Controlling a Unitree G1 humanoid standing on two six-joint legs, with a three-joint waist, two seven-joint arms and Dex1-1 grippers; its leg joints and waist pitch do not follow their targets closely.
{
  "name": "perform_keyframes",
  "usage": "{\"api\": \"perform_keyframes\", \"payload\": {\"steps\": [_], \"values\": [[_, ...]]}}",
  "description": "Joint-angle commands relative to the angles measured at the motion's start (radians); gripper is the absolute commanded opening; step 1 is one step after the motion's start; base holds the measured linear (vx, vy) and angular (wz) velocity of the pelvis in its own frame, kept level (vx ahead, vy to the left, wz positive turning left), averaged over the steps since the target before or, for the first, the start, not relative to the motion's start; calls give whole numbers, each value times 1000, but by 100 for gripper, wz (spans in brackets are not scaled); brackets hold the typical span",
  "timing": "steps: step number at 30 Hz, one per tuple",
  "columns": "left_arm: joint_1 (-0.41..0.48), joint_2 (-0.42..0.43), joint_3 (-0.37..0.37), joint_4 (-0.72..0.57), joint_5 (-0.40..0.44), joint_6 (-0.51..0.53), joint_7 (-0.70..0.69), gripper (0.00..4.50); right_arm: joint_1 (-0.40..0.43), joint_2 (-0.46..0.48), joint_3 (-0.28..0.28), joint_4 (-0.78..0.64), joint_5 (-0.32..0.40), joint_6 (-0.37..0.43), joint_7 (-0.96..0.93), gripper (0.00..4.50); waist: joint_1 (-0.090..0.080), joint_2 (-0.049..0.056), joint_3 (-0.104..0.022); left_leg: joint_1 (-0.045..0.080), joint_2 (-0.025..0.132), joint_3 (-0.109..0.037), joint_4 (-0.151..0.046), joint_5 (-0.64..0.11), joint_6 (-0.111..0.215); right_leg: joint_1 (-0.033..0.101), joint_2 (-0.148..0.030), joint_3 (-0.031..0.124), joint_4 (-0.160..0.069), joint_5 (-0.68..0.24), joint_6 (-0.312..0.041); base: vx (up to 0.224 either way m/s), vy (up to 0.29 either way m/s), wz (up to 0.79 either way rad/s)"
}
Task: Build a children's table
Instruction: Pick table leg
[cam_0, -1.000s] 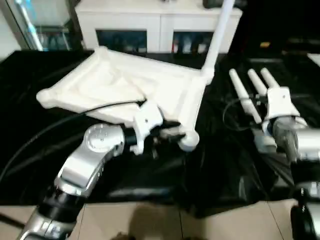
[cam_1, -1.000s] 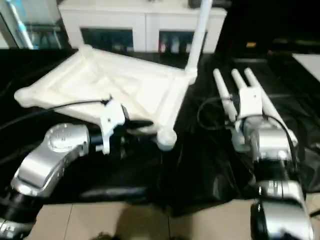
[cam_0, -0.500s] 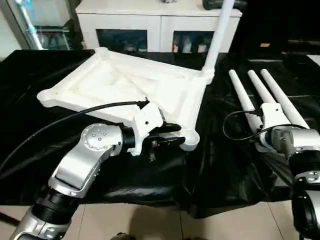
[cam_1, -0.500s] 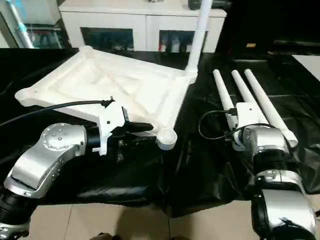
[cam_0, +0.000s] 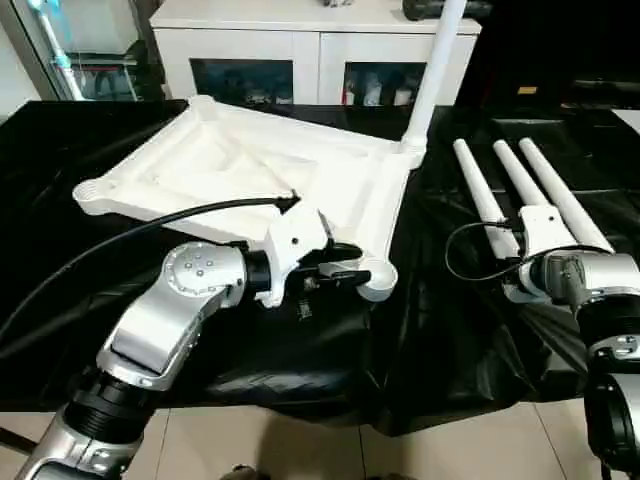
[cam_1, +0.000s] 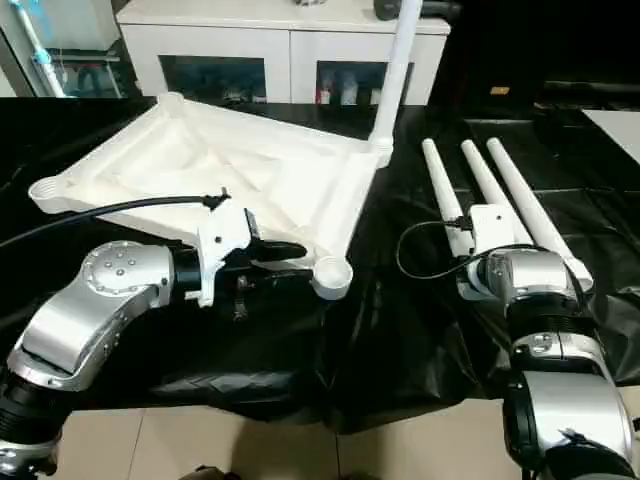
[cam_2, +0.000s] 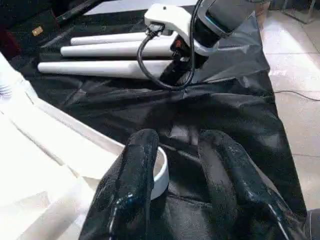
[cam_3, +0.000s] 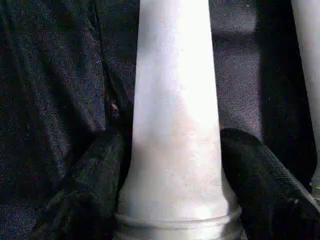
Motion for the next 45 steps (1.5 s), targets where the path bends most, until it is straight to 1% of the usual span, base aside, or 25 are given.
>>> {"api": "perform_keyframes", "payload": {"steps": [1, 3, 8, 9, 11, 13, 15, 18, 19, 20, 21, 24, 26, 29, 31, 34, 37, 38, 39, 40, 41, 42, 43, 44, 45], "values": [[-9, 1, -3, -18, -11, 10, 1, 176, 4, 6, -34, 8, 22, 4, -6, 263, 3, -9, -73, 28, 47, -22, -66, -234, -25, 39, -42, 29, -58, -213, -239, 0, 0, 0], [-10, -1, -1, -15, -8, 7, 6, 176, 11, 12, -53, 2, 30, 0, -19, 263, 4, -6, -73, 29, 48, -23, -67, -238, -29, 38, -42, 28, -59, -218, -237, 0, 0, 0], [-16, -11, 2, 3, 14, -18, 31, 176, 46, 32, -113, -52, 62, -30, -70, 262, 3, -8, -73, 28, 47, -24, -68, -254, -36, 36, -41, 28, -61, -234, -225, 0, 0, 0], [-23, -30, 17, 17, 13, -19, 57, 176, 73, 48, -155, -106, 80, -78, -107, 262, 5, -5, -72, 30, 49, -24, -69, -255, -39, 35, -44, 30, -62, -237, -217, 0, 0, 0], [-32, -51, 35, 34, 15, -21, 89, 192, 101, 64, -187, -164, 91, -137, -139, 262, 6, -7, -75, 31, 48, -24, -69, -252, -39, 35, -41, 29, -61, -230, -211, 0, 0, 0], [-57, -99, 79, 79, 12, -19, 165, 208, 172, 105, -223, -302, 97, -298, -174, 262, 8, -4, -74, 29, 48, -23, -69, -257, -42, 33, -43, 31, -64, -232, -197, 0, 0, 0], [-79, -166, 147, 119, -33, 9, 236, 214, 226, 155, -259, -433, 118, -366, -197, 262, 8, -6, -76, 30, 47, -23, -70, -252, -32, 33, -40, 30, -65, -226, -183, 0, 0, 0], [-83, -215, 198, 127, -103, 38, 258, 241, 281, 187, -242, -544, 100, -438, -209, 261, 10, -5, -78, 27, 48, -25, -71, -231, -17, 35, -40, 28, -63, -204, -189, 0, 0, 0], [-80, -231, 211, 127, -129, 48, 261, 252, 327, 204, -213, -620, 77, -501, -210, 259, 8, -4, -80, 26, 47, -26, -71, -229, -15, 36, -38, 27, -61, -201, -192, 0, 0, 0], [-80, -233, 211, 127, -131, 50, 261, 252, 338, 209, -207, -639, 70, -517, -215, 259, 10, -4, -77, 26, 46, -23, -70, -237, -8, 33, -39, 28, -67, -212, -184, 0, 0, 0], [-79, -236, 210, 126, -134, 53, 260, 272, 356, 217, -199, -667, 60, -542, -223, 254, 10, -4, -76, 25, 46, -23, -72, -245, -7, 32, -39, 28, -68, -228, -178, 0, 0, 0], [-78, -257, 205, 126, -138, 62, 263, 292, 434, 277, -190, -780, 57, -594, -257, 218, 9, -3, -75, 26, 47, -26, -76, -268, -6, 29, -38, 29, -74, -280, -149, 0, 0, 0], [-79, -266, 198, 127, -130, 67, 264, 310, 466, 294, -177, -800, 48, -591, -263, 210, 5, 1, -76, 28, 48, -29, -79, -301, -16, 27, -35, 28, -76, -304, -139, 0, 0, 0], [-77, -263, 183, 128, -127, 69, 260, 330, 486, 305, -171, -800, 48, -569, -270, 186, 1, -1, -74, 28, 47, -30, -81, -326, -26, 25, -34, 28, -77, -304, -129, 0, 0, 0], [-74, -252, 167, 124, -129, 74, 254, 345, 504, 310, -165, -800, 41, -554, -278, 169, 1, -1, -71, 26, 46, -30, -82, -323, -24, 25, -35, 29, -78, -297, -125, 0, 0, 0], [-71, -240, 158, 112, -131, 89, 243, 371, 504, 305, -163, -801, 27, -557, -281, 143, -3, -1, -74, 23, 45, -30, -80, -298, -20, 28, -35, 29, -74, -263, -131, 0, 0, 0], [-67, -216, 134, 95, -125, 99, 209, 401, 481, 269, -142, -784, 11, -518, -259, 119, -6, 2, -74, 23, 44, -31, -80, -282, -15, 32, -34, 28, -71, -244, -137, 0, 0, 0], [-64, -199, 116, 87, -119, 100, 187, 403, 461, 253, -136, -768, 19, -486, -240, 152, -8, 1, -74, 23, 44, -29, -79, -279, -12, 32, -34, 29, -72, -237, -141, 0, 0, 0], [-61, -185, 100, 81, -112, 97, 170, 417, 446, 243, -132, -753, 29, -460, -224, 166, -10, 3, -74, 22, 43, -31, -79, -283, -8, 35, -35, 28, -70, -243, -146, 0, 0, 0], [-57, -161, 72, 75, -97, 90, 147, 428, 418, 231, -129, -726, 51, -433, -189, 155, -10, 5, -73, 27, 44, -29, -77, -290, -6, 30, -35, 29, -74, -251, -150, 0, 0, 0], [-57, -156, 66, 75, -91, 86, 144, 436, 411, 229, -127, -719, 53, -425, -183, 157, -12, 4, -73, 24, 44, -30, -77, -291, -7, 33, -35, 29, -71, -252, -152, 0, 0, 0], [-57, -120, 20, 77, -47, 60, 124, 442, 345, 204, -114, -649, 66, -345, -131, 176, -11, 7, -74, 25, 45, -30, -77, -285, -7, 33, -35, 29, -71, -247, -156, 0, 0, 0], [-60, -108, 4, 80, -29, 50, 120, 447, 313, 192, -105, -608, 68, -307, -106, 196, -14, 5, -74, 25, 45, -30, -77, -279, -7, 35, -34, 28, -69, -238, -168, 0, 0, 0], [-64, -99, -7, 82, -16, 43, 117, 447, 284, 183, -101, -570, 61, -288, -101, 196, -14, 3, -75, 26, 45, -30, -75, -273, -8, 34, -35, 28, -67, -233, -173, 0, 0, 0], [-68, -91, -16, 83, -2, 35, 119, 449, 252, 173, -95, -528, 53, -271, -96, 203, -13, 5, -74, 26, 45, -30, -75, -272, -10, 35, -36, 28, -66, -234, -180, 0, 0, 0]]}}
